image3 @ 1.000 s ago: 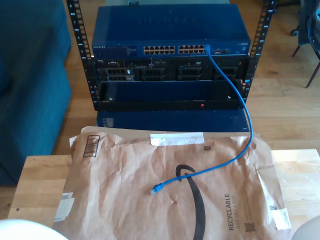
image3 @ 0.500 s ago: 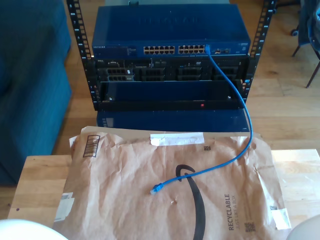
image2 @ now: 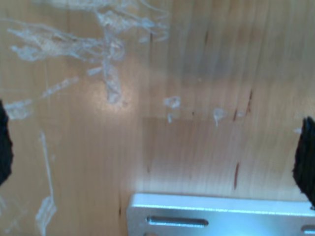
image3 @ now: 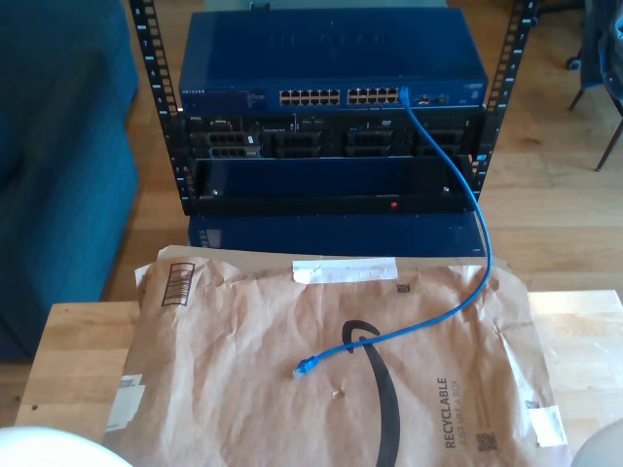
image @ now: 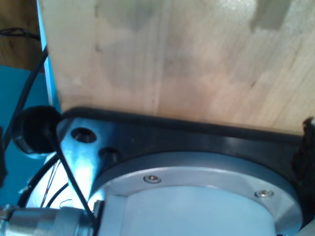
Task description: Grab the cable and plug it in
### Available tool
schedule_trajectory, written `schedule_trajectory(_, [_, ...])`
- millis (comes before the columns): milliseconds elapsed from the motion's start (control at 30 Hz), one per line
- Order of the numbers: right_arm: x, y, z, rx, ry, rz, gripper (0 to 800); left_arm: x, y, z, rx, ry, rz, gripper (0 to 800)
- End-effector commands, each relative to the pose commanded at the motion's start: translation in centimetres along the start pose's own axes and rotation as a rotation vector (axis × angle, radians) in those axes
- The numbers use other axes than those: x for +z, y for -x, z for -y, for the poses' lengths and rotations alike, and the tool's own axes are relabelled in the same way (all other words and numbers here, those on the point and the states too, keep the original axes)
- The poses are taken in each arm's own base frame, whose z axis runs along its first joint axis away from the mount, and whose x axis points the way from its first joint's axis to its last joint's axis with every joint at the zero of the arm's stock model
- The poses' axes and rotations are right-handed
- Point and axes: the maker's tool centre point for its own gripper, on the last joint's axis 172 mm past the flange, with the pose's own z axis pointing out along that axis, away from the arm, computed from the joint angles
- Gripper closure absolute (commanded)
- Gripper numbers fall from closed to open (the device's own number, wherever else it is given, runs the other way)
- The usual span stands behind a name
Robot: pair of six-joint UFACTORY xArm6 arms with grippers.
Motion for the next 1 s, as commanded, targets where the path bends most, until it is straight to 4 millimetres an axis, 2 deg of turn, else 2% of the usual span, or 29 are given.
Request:
schedule_trajectory(200, [0.4, 0.0, -0.3, -0.025, -0.005, -0.006, 1, 0.0, 0.0, 0.0, 0.0, 0.0, 0.0, 0])
schedule_trajectory(367, [0.8, -1.6, -0.4, -0.034, -0.005, -0.096, 1, 0.0, 0.0, 0.0, 0.0, 0.0, 0.0, 0])
schedule_trajectory(1000, [0.8, -1.6, -0.4, -0.034, -0.005, -0.096, 1, 0.0, 0.0, 0.0, 0.0, 0.0, 0.0, 0])
